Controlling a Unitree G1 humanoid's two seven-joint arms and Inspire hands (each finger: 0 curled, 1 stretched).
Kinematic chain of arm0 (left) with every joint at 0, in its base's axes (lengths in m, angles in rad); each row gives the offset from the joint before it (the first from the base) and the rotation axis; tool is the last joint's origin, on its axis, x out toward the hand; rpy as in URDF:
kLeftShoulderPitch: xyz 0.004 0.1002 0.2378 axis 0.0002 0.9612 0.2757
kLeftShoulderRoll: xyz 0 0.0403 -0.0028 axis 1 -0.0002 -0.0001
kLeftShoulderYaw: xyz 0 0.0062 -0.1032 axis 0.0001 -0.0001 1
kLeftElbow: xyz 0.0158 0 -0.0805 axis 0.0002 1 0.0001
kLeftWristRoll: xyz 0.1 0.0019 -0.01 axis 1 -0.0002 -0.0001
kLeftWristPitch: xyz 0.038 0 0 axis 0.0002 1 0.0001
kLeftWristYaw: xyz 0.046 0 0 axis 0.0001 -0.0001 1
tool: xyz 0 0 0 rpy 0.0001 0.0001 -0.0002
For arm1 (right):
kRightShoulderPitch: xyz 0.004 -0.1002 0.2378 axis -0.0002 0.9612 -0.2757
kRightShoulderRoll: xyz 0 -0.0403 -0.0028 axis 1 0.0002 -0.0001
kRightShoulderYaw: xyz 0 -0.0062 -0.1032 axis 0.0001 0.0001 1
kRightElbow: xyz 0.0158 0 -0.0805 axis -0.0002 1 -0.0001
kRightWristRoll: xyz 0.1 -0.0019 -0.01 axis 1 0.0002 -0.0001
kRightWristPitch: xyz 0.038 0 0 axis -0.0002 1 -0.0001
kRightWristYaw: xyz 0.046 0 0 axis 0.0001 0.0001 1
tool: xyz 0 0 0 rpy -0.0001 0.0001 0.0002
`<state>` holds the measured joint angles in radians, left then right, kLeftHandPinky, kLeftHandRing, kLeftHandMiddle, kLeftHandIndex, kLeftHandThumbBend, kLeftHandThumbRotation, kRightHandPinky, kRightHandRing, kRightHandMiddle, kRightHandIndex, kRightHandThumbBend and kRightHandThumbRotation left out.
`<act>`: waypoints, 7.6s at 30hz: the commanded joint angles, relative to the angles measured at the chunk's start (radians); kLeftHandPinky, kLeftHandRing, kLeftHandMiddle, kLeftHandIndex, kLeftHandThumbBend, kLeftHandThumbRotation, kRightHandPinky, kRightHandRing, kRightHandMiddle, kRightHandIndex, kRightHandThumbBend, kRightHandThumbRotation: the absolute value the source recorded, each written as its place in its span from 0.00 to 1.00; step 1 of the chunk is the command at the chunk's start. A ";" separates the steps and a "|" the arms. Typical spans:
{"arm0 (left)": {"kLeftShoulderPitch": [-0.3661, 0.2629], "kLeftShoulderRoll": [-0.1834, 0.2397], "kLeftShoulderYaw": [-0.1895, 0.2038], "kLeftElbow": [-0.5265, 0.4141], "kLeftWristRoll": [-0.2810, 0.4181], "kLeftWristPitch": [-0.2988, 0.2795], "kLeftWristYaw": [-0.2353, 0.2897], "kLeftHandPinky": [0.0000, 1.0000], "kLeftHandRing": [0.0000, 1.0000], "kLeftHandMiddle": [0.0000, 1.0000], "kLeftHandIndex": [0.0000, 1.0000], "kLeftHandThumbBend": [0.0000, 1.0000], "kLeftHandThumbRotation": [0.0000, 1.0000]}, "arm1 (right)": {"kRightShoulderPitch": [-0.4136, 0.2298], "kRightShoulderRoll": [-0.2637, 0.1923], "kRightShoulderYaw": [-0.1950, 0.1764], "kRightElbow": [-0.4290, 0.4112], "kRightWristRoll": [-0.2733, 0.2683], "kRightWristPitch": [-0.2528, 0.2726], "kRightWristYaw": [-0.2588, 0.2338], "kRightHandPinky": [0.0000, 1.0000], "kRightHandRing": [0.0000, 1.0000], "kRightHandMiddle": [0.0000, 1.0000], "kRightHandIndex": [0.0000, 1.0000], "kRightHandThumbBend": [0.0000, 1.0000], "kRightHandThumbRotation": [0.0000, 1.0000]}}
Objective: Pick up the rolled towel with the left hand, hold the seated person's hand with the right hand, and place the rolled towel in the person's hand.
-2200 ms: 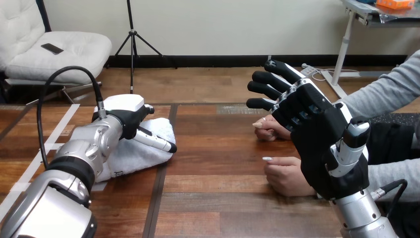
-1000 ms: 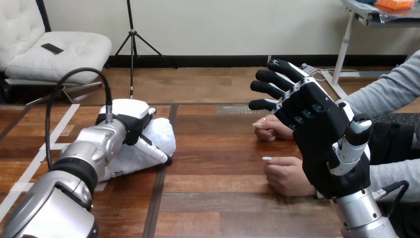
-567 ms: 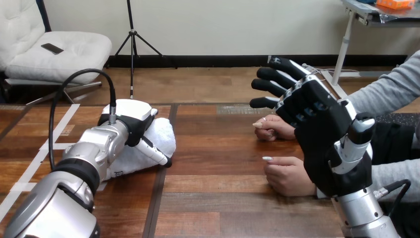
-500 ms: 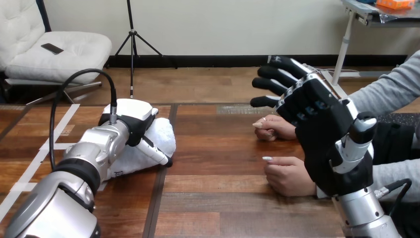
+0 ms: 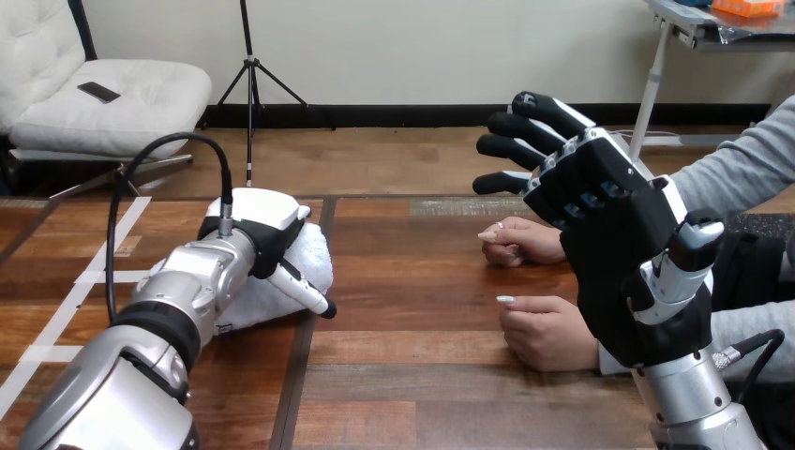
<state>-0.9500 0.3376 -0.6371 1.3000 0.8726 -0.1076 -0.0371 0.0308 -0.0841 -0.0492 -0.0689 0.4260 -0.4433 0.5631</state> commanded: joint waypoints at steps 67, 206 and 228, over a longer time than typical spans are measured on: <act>0.014 -0.045 0.026 0.003 -0.123 0.134 0.103 0.36 0.46 0.52 0.54 0.68 0.00 | -0.014 -0.003 0.001 -0.080 0.024 0.020 -0.015 0.68 0.81 0.81 0.81 1.00 1.00; 0.982 -0.134 0.636 -1.572 -0.670 -0.331 0.319 0.26 0.35 0.41 0.39 0.85 0.00 | -0.360 -0.258 -0.039 0.712 -0.322 -0.238 0.002 0.95 0.96 0.95 0.93 0.94 1.00; 0.993 -0.161 0.651 -1.553 -0.703 -0.373 0.270 0.29 0.37 0.42 0.40 0.84 0.00 | -0.449 -0.313 -0.051 0.849 -0.327 -0.295 -0.041 0.94 0.95 0.93 0.91 0.95 1.00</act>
<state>0.1271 0.1870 -0.0267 -0.1692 0.1880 -0.4257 0.2347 -0.2792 -0.3657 -0.0579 0.7432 0.0987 -0.6727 0.5515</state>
